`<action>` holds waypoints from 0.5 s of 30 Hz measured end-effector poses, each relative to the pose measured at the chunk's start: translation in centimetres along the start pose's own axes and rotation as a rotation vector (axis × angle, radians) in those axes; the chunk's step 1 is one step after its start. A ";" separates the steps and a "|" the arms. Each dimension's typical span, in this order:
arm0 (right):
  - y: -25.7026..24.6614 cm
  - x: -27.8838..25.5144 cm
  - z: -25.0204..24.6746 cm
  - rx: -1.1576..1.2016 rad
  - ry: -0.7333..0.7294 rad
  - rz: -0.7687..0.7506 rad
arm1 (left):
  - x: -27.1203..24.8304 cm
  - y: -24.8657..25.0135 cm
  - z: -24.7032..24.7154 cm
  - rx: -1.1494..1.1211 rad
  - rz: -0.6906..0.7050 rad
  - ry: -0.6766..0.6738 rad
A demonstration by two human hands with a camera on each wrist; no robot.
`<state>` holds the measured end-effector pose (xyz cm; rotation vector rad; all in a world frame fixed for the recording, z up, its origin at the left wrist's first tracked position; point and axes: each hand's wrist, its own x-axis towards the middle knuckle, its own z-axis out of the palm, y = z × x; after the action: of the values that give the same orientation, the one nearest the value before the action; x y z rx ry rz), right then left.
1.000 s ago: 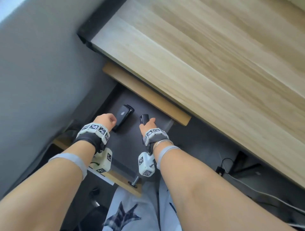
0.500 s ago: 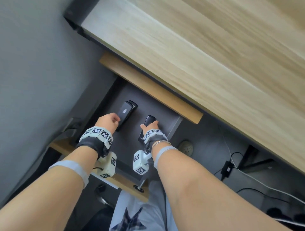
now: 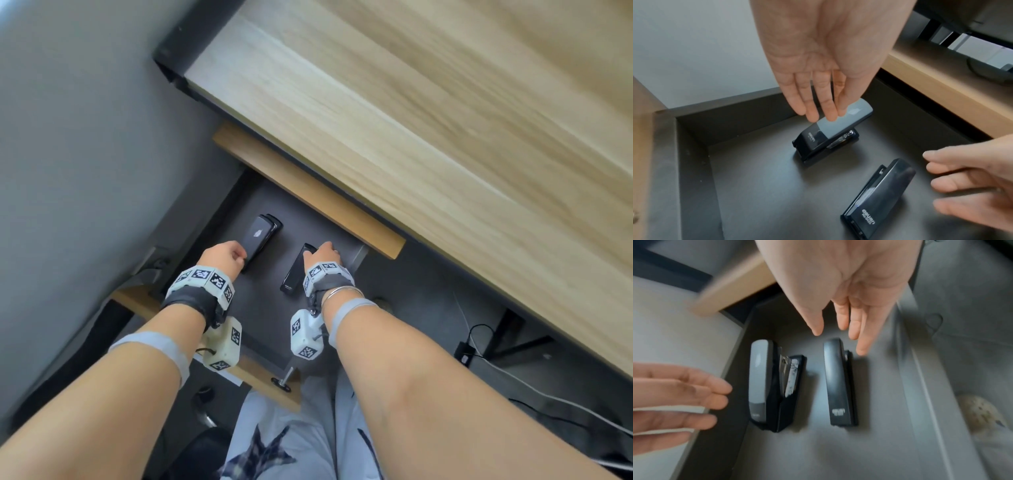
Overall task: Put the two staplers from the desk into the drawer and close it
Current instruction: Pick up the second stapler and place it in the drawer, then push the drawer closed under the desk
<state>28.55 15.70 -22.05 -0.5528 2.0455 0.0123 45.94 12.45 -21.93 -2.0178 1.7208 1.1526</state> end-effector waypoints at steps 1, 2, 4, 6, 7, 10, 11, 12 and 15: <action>-0.2 -0.5 -0.8 -0.037 0.013 -0.049 | -0.5 0.3 -0.3 0.001 0.001 0.007; -0.5 -1.1 -1.6 -0.072 0.021 -0.097 | -1.1 0.5 -0.6 0.004 0.000 0.015; -1.2 -2.5 -3.2 -0.153 0.036 -0.195 | -2.4 0.8 -1.3 0.008 -0.015 0.033; -1.8 -4.2 -4.9 -0.225 0.067 -0.287 | -3.8 1.1 -2.1 0.010 -0.037 0.053; -2.1 -5.0 -5.8 -0.254 0.079 -0.345 | -4.4 1.1 -2.4 0.007 -0.047 0.060; -2.8 -7.1 -8.4 -0.300 0.098 -0.514 | -6.3 0.6 -3.3 0.018 -0.080 0.076; -3.0 -7.6 -9.2 -0.304 0.100 -0.564 | -6.9 0.3 -3.5 0.023 -0.095 0.076; -3.3 -8.0 -10.2 -0.306 0.107 -0.610 | -7.4 0.0 -3.7 0.026 -0.112 0.075; -3.9 -8.9 -13.3 -0.266 0.201 -0.692 | -8.6 -1.2 -3.8 0.047 -0.163 0.071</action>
<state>22.83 12.46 -6.89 -1.4531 1.9515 -0.1911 48.60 16.55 -13.81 -2.1492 1.5653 0.9914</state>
